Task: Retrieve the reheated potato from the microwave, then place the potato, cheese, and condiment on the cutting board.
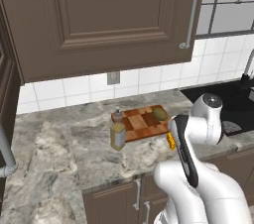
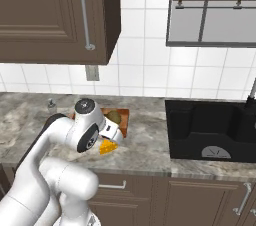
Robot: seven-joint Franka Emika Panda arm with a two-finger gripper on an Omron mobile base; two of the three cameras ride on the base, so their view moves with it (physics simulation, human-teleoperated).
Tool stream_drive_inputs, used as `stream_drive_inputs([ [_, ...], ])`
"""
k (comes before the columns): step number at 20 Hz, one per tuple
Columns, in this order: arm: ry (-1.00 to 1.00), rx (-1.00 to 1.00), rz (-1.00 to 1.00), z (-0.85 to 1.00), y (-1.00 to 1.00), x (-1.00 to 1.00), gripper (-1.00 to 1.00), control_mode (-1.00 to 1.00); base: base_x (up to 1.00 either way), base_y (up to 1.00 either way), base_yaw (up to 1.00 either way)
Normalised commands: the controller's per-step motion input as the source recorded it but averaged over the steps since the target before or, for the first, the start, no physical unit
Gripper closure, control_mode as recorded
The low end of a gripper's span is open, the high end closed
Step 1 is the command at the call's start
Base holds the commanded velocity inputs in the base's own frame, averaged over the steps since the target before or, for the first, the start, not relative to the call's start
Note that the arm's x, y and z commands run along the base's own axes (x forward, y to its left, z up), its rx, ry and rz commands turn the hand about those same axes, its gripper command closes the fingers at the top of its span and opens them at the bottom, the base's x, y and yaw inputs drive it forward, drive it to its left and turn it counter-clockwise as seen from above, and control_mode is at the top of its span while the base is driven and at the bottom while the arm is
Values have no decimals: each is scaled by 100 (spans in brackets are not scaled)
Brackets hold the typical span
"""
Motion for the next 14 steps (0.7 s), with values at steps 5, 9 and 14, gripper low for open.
stream_drive_inputs([
  [5,18,0,0,-17,9,3,-100,-100,0,0,0],
  [9,20,0,0,-25,0,8,-100,-100,0,0,0],
  [14,18,0,0,-26,-4,19,-100,-100,0,0,0],
])
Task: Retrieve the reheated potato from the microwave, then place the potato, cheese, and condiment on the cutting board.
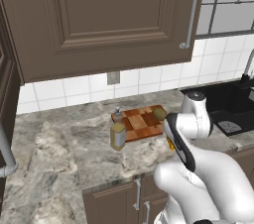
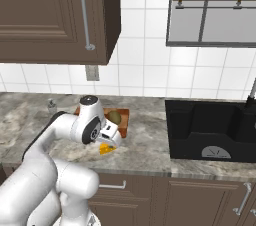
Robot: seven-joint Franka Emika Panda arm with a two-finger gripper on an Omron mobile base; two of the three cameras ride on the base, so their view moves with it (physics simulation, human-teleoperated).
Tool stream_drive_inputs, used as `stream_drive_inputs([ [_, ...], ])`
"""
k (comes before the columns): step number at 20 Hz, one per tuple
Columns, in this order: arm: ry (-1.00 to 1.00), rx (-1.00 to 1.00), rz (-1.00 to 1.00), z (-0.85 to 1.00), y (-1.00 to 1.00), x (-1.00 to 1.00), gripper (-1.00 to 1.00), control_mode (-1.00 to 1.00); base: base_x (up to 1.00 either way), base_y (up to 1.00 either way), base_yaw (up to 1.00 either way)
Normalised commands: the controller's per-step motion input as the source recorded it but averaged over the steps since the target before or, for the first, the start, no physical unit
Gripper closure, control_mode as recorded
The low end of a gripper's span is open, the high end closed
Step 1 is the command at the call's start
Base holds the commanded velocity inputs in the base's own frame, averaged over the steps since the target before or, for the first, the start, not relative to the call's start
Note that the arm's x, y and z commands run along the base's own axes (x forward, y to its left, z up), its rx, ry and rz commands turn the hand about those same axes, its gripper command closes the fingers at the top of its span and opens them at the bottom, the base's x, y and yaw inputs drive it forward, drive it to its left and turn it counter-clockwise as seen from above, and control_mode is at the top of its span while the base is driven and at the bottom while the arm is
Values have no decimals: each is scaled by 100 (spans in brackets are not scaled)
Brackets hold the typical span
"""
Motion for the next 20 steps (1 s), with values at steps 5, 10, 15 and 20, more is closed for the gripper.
stream_drive_inputs([
  [5,7,0,0,-23,0,27,-100,-100,0,0,0],
  [10,3,0,0,-18,0,27,-100,-100,0,0,0],
  [15,4,0,0,-18,0,19,-100,-100,0,0,0],
  [20,0,0,0,-21,-1,15,-100,-100,0,0,0],
])
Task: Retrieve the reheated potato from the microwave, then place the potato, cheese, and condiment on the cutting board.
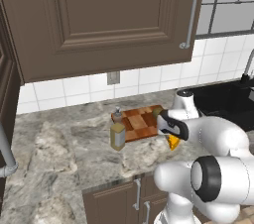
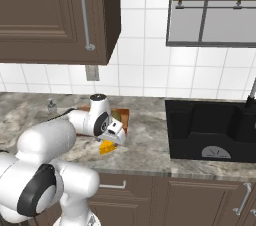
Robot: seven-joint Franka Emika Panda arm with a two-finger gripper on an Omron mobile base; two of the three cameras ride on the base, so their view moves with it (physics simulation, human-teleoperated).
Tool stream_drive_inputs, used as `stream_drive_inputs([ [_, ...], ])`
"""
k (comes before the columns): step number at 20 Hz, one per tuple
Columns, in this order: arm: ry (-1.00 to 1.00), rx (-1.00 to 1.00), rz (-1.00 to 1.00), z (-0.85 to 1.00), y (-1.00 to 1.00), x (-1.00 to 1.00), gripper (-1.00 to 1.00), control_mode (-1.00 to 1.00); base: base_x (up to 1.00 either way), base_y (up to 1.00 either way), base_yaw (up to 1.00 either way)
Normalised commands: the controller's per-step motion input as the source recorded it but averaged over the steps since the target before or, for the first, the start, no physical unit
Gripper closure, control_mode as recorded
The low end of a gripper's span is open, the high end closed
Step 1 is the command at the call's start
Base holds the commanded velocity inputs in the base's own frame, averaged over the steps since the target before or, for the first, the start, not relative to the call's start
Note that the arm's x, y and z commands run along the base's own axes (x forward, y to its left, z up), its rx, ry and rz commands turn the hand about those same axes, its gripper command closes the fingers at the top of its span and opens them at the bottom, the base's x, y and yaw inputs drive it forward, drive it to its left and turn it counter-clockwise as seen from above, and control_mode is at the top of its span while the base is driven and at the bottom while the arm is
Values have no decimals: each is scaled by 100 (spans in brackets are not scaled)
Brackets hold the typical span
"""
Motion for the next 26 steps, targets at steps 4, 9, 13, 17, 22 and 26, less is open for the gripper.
stream_drive_inputs([
  [4,0,0,0,-22,0,18,-100,-100,0,0,0],
  [9,0,0,0,-21,0,6,-100,-100,0,0,0],
  [13,0,0,-2,-19,0,0,-100,-100,0,0,0],
  [17,0,0,-4,-13,0,0,100,-100,0,0,0],
  [22,0,0,-2,-3,0,0,100,-100,0,0,0],
  [26,0,0,0,10,0,0,100,-100,0,0,0],
])
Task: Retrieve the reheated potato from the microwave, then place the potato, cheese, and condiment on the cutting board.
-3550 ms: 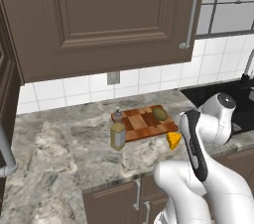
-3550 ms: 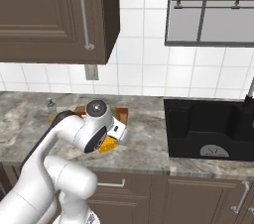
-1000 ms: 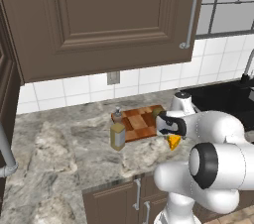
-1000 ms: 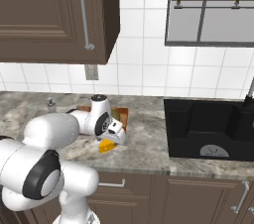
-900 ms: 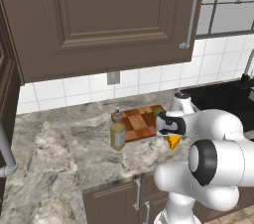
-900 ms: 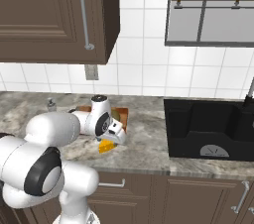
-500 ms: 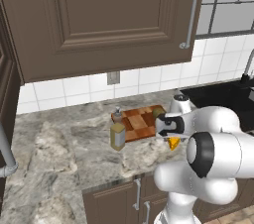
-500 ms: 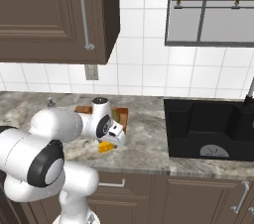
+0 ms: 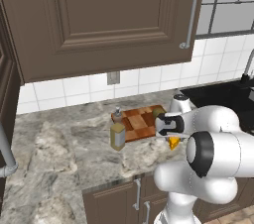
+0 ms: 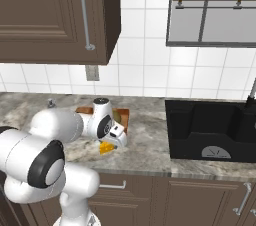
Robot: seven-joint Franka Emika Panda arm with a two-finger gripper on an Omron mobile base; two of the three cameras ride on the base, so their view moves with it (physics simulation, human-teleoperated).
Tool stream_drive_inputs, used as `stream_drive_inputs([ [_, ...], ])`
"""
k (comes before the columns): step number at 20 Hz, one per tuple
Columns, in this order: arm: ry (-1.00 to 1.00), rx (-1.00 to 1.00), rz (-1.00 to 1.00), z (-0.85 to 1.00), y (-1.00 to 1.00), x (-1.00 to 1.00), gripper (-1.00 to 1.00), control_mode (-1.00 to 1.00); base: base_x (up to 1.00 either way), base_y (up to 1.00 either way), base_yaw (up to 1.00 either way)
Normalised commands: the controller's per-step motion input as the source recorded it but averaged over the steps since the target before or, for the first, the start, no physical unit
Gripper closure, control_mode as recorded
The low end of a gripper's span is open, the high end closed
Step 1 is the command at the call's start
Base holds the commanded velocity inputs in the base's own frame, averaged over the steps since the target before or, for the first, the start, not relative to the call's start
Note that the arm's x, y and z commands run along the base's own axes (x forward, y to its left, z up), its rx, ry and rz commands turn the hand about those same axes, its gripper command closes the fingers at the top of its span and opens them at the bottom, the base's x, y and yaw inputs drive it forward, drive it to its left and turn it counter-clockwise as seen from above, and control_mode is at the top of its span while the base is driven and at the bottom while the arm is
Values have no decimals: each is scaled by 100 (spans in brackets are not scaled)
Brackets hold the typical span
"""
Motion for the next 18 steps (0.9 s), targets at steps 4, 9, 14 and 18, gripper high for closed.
stream_drive_inputs([
  [4,0,0,0,33,11,2,100,-100,0,0,0],
  [9,0,0,2,36,26,16,100,-100,0,0,0],
  [14,0,0,7,22,26,40,100,-100,0,0,0],
  [18,0,0,11,6,19,57,100,-100,0,0,0],
])
